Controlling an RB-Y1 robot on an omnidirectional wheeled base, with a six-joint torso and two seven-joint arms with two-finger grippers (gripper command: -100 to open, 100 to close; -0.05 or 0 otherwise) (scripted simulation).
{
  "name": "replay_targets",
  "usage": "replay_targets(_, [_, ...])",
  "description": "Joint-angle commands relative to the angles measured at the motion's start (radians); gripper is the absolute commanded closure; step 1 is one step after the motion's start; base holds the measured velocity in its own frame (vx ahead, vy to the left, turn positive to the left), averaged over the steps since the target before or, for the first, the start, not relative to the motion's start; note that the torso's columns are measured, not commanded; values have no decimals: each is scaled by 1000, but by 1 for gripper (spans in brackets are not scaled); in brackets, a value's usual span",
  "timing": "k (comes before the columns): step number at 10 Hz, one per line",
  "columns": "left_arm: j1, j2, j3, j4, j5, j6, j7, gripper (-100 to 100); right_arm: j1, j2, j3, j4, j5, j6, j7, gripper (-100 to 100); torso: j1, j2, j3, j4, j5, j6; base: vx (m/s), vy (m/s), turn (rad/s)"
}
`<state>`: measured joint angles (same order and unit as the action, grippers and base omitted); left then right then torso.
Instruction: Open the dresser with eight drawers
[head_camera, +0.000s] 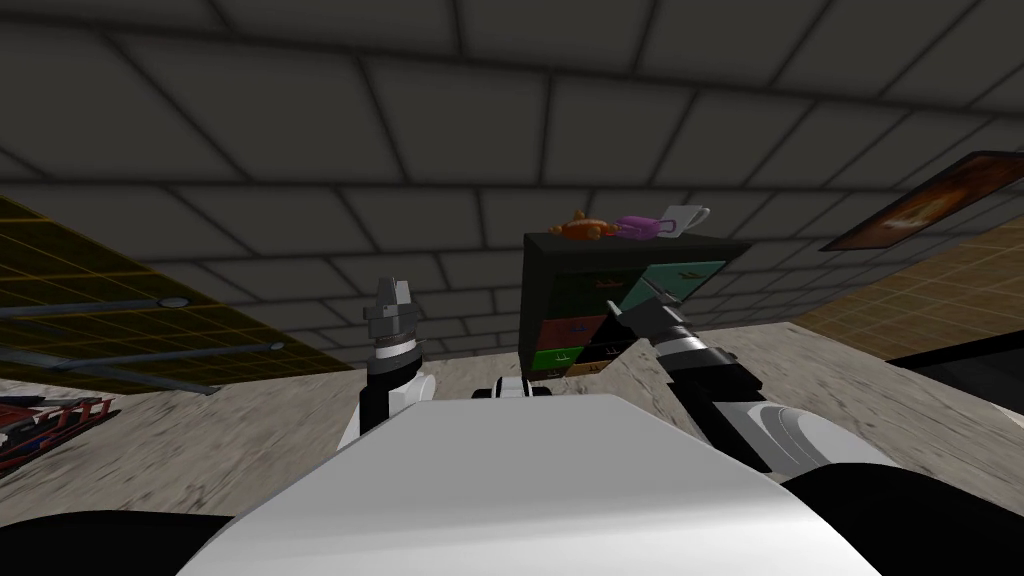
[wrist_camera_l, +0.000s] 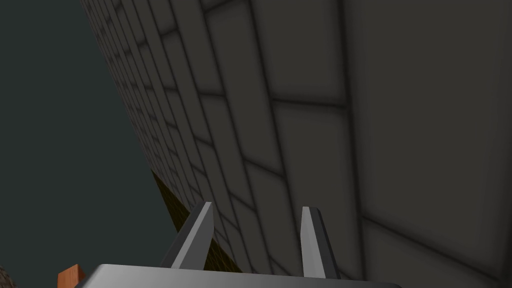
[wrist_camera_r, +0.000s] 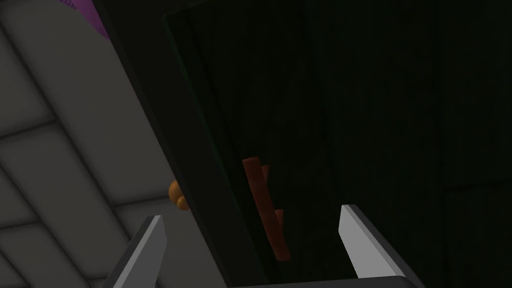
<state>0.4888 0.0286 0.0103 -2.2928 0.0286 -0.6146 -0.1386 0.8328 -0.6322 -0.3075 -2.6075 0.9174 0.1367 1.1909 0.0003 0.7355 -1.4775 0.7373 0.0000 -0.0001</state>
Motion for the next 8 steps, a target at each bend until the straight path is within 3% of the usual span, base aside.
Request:
replay_targets(1, [0, 0, 0, 0, 0, 0, 0, 0, 9, -10, -21, -4, -13, 3, -9, -100, 1, -1, -1, 0, 0, 0, 38, 14, 1])
replay_targets(2, [0, 0, 0, 0, 0, 0, 0, 0, -2, 7, 4, 2, 4, -3, 1, 100, -1, 2, 1, 0, 0, 0, -32, -18, -14])
replay_targets(4, [0, 0, 0, 0, 0, 0, 0, 0, 3, -10, -23, -2, -13, -7, -14, 100, -1, 6, 4, 2, 0, 0, -70, -13, -30])
replay_targets(8, [-1, 0, 0, 0, 0, 0, 0, 0, 4, -21, -36, -6, -22, -10, -22, 100, 1, 3, 2, 1, 0, 0, -172, 7, -42])
